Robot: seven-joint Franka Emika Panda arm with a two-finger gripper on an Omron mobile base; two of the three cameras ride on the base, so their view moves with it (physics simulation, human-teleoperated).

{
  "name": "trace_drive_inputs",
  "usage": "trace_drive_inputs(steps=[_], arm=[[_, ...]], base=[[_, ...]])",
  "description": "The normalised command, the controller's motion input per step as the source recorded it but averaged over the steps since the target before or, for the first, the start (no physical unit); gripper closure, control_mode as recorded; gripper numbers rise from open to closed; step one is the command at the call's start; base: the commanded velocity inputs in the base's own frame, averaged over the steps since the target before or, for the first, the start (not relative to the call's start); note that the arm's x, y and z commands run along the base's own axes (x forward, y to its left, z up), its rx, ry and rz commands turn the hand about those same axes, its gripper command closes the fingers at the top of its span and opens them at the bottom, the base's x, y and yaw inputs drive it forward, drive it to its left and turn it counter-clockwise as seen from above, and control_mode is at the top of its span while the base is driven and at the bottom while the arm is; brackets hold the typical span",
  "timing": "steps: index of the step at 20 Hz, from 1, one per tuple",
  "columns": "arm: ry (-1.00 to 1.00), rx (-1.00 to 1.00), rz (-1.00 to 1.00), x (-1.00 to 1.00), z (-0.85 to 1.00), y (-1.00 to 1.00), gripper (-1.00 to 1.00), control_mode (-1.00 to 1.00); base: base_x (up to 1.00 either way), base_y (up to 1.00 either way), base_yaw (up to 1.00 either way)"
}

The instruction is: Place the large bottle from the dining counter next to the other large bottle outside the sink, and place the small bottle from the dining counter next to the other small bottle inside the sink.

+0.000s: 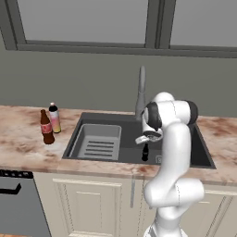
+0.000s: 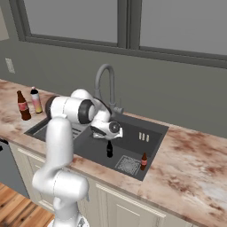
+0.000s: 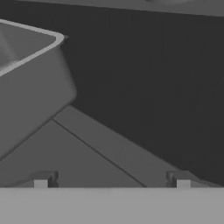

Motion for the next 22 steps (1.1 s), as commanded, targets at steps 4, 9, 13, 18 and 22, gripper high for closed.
trace_drive_inputs(steps=[4, 9, 13, 18, 22], arm=[[-0.04, 0.02, 0.00, 0.00, 0.36, -0.19, -1.00, -1.00], [-0.04, 0.02, 0.00, 0.00, 0.43, -0.17, -1.00, -1.00], [-0.04, 0.02, 0.00, -0.03, 0.44, -0.15, -1.00, -1.00], [-0.03, 0.02, 0.00, -0.09, 0.42, -0.16, -1.00, -1.00], [-0.03, 0.02, 0.00, -0.20, 0.42, -0.15, -1.00, -1.00]], base=[[0.00, 0.00, 0.00], [0.00, 0.00, 0.00], [0.00, 0.00, 0.00], [0.00, 0.00, 0.00], [0.00, 0.00, 0.00]])
